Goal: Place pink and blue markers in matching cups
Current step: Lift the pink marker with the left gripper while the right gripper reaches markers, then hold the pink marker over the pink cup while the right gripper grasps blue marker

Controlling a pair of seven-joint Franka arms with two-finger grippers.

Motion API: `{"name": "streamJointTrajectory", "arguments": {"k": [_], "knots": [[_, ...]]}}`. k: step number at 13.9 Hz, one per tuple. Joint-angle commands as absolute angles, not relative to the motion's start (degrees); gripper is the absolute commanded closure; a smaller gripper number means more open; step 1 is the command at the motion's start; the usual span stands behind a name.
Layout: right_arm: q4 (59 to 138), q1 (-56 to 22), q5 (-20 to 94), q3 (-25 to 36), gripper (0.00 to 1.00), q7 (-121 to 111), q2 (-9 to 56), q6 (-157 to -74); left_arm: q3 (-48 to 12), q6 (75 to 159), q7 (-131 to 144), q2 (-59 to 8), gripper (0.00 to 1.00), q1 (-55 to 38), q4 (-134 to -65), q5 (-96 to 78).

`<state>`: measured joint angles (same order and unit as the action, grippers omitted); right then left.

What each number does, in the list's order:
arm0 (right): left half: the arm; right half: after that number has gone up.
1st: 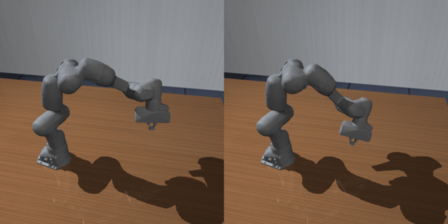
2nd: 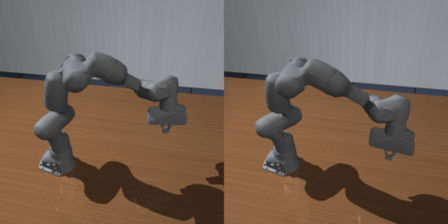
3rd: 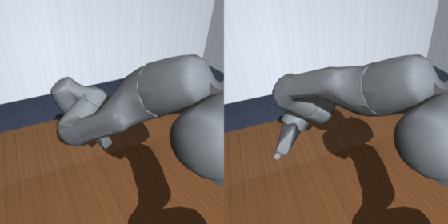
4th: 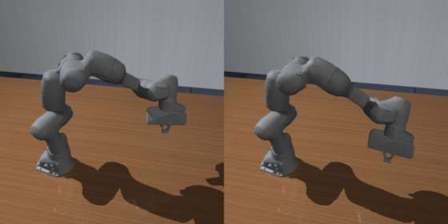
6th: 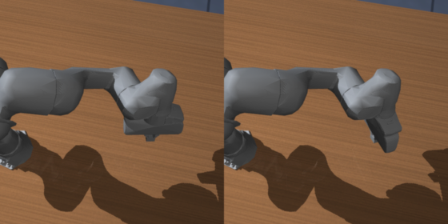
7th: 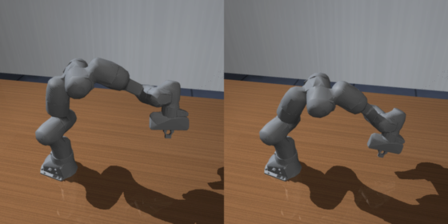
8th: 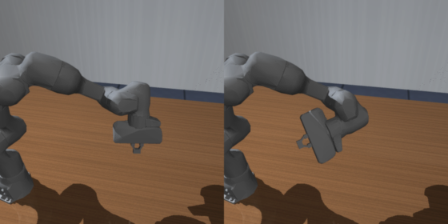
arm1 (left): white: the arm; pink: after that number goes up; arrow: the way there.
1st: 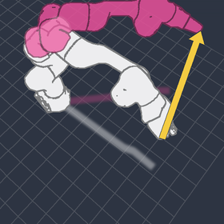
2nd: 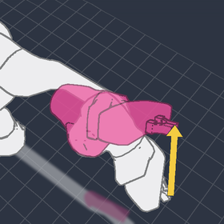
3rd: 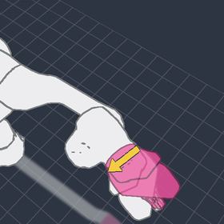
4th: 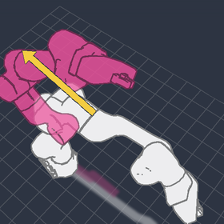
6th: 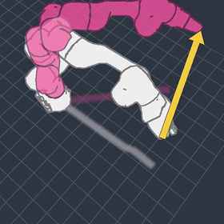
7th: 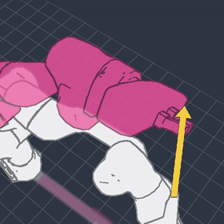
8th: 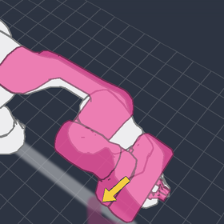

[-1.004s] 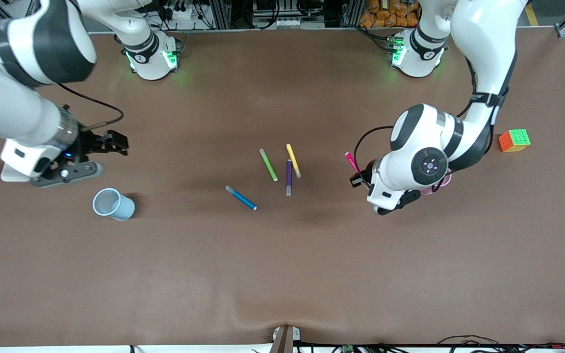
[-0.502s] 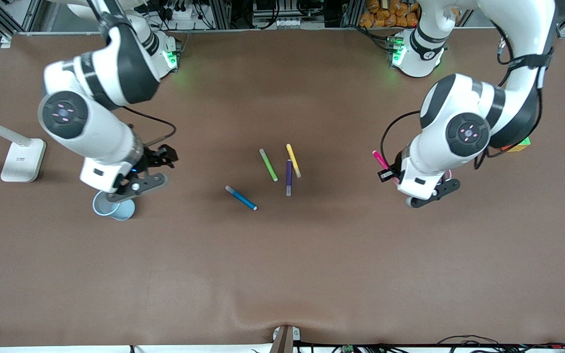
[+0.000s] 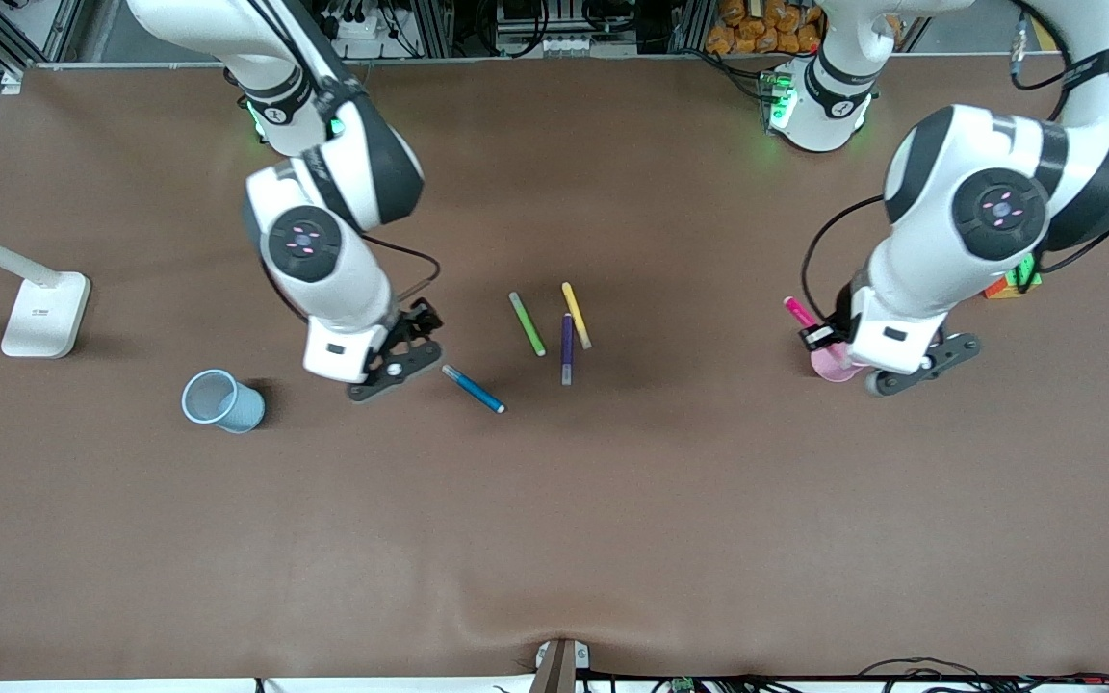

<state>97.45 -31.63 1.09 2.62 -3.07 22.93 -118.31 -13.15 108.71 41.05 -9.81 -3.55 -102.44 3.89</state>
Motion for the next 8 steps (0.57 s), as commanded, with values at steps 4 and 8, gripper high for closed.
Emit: {"name": "streamJointTrajectory", "arguments": {"k": [4,8], "knots": [[97.29,-35.68,1.32,2.99,0.00,-2.72,31.62,-128.48,-13.71,121.44,38.32,-1.24,1.00,0.52,-118.63,6.05],[97.29,-36.12,1.32,2.99,0.00,-2.72,35.59,-133.32,-13.54,129.71,38.32,-0.35,1.00,0.96,-124.44,7.65]]}}
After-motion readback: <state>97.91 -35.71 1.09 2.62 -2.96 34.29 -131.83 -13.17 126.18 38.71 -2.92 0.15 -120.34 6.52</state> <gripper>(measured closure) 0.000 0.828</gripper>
